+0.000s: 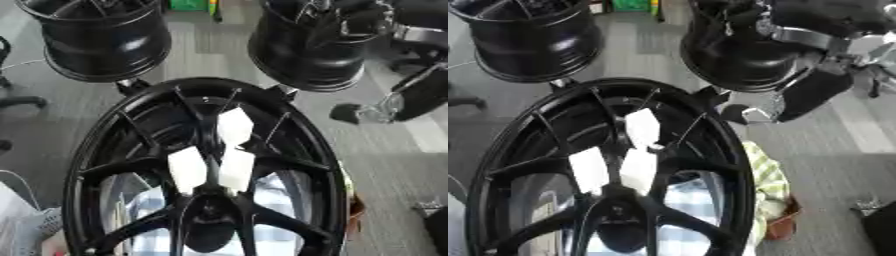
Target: Pull the pin out of the wheel hub.
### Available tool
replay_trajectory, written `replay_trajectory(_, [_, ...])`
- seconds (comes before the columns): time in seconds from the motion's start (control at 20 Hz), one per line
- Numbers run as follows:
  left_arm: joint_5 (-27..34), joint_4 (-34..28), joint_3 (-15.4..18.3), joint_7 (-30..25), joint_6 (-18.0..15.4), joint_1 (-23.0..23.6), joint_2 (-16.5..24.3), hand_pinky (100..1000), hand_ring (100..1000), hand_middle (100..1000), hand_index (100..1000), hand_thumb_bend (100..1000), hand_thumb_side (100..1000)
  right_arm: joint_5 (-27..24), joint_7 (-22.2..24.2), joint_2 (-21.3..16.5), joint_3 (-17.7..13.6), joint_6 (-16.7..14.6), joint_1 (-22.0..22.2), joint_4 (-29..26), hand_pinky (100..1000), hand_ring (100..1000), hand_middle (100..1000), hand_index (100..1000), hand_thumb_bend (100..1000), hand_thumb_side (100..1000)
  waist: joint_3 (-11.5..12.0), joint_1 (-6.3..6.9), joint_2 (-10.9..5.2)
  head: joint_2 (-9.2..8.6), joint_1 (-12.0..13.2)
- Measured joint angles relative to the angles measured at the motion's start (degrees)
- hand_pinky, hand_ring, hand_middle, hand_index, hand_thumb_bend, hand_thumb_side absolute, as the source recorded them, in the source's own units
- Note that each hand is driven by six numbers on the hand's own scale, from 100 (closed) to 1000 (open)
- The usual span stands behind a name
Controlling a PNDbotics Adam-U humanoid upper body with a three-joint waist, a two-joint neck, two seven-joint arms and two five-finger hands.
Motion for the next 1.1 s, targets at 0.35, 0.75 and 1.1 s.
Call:
replay_trajectory(0.35, [-0.02,0.00,0.00,-0.06,0.12,0.86,0.01,769,870,733,882,312,728,0.01,5.85,6.77,7.57,3.89,-8.86,2.20,854,831,786,847,449,428,-0.84,0.08,-0.06,0.03,0.60])
replay_trajectory(0.75, [-0.02,0.00,-0.01,-0.18,0.26,1.22,0.01,768,871,733,882,308,732,-1.12,13.21,14.19,10.96,7.68,-15.77,7.69,852,826,782,842,427,391,-1.30,0.43,-0.16,0.07,0.87])
replay_trajectory(1.1, [-0.01,0.00,-0.01,-0.33,0.41,1.34,-0.02,768,872,734,882,306,733,-1.36,19.99,19.61,11.01,7.84,-18.93,13.85,857,829,779,840,454,323,-1.35,0.50,-0.16,0.58,0.79])
